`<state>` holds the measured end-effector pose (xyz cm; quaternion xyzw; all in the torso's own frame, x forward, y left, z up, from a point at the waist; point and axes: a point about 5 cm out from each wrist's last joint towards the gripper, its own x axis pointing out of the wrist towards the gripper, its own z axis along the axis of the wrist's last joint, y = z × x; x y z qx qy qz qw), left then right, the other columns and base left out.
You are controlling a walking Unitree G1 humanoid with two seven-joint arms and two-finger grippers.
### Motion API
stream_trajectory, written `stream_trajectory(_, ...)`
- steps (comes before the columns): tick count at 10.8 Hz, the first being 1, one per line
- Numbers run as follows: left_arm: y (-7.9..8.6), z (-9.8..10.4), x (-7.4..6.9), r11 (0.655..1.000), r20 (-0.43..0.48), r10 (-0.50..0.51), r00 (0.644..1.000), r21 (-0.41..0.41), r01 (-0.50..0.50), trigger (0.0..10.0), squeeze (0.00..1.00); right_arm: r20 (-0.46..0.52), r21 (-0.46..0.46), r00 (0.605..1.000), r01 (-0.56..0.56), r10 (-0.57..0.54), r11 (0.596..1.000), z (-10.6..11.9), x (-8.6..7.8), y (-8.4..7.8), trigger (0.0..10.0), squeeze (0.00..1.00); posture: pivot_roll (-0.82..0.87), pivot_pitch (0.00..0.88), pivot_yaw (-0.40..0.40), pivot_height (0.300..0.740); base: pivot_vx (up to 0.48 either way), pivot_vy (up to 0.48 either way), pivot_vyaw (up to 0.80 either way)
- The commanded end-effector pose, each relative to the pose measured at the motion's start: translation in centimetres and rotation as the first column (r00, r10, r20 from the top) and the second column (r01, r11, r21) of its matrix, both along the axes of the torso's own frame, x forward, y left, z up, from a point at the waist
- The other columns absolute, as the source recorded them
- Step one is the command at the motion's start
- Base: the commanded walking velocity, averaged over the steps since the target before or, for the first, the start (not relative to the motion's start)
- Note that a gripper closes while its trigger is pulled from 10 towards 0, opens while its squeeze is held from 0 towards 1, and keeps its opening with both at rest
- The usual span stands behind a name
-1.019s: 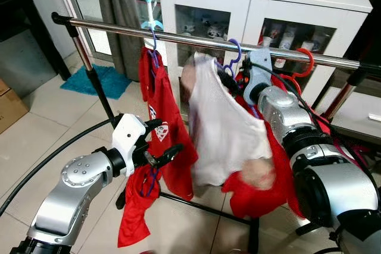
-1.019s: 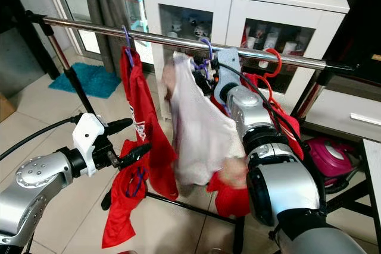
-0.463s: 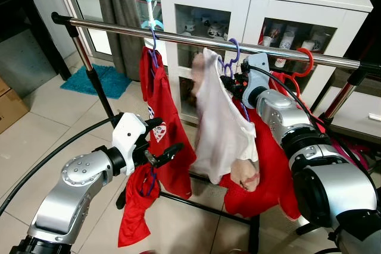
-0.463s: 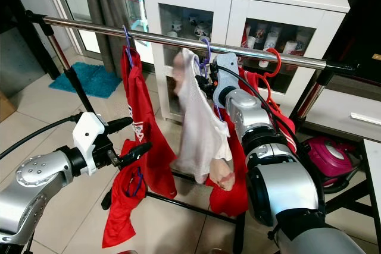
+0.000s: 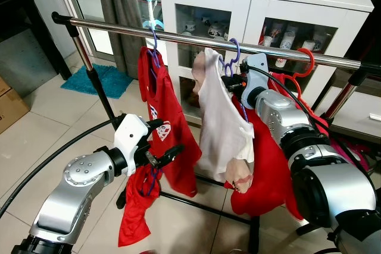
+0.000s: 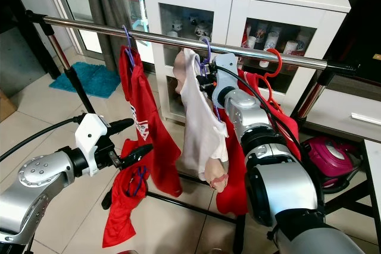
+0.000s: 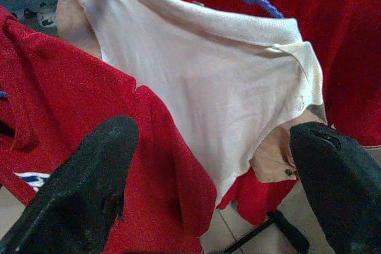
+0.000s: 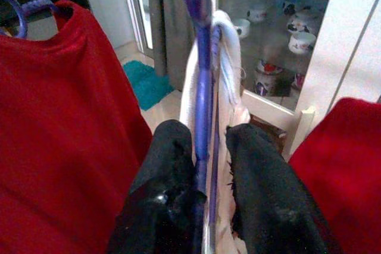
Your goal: Hang hanger
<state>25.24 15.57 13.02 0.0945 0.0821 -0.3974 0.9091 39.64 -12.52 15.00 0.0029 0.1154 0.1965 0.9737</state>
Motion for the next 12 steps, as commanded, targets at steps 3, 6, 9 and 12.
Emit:
stream_trajectory(3, -0.6, 0.3, 0.3, 0.999, 0.042, 0.035, 0.999, -0.030, -0.033, 10.0, 0.00, 0.124, 0.044, 0.992, 0.027, -0.032, 0.999, 2.6, 0.0, -0.7, 0.0, 0.00, 0.00, 0.000, 0.024, 0.740, 0.000, 0.000, 0.00)
stream_trajectory(6, -0.8, 0.4, 1.1, 0.993, 0.072, 0.117, 0.990, -0.039, -0.115, 10.0, 0.00, 0.269, 0.095, 0.962, 0.019, -0.044, 0.995, 3.6, -2.4, -0.6, 0.0, 0.00, -0.02, 0.000, 0.043, 0.740, 0.000, 0.000, 0.00)
stream_trajectory(9, -0.9, 0.3, 1.4, 0.993, 0.085, 0.115, 0.990, -0.027, -0.114, 10.0, 0.00, 0.230, 0.127, 0.972, 0.014, -0.044, 0.992, 2.6, -3.3, -0.1, 0.0, 0.00, -0.02, 0.000, 0.052, 0.740, 0.000, 0.000, 0.00)
stream_trajectory(12, -0.6, 0.4, 1.5, 0.992, 0.095, 0.128, 0.987, -0.022, -0.126, 10.0, 0.00, 0.193, 0.147, 0.976, 0.074, -0.102, 0.986, 2.9, -2.1, 0.1, 0.0, 0.00, -0.01, 0.000, 0.041, 0.740, 0.000, 0.000, 0.00)
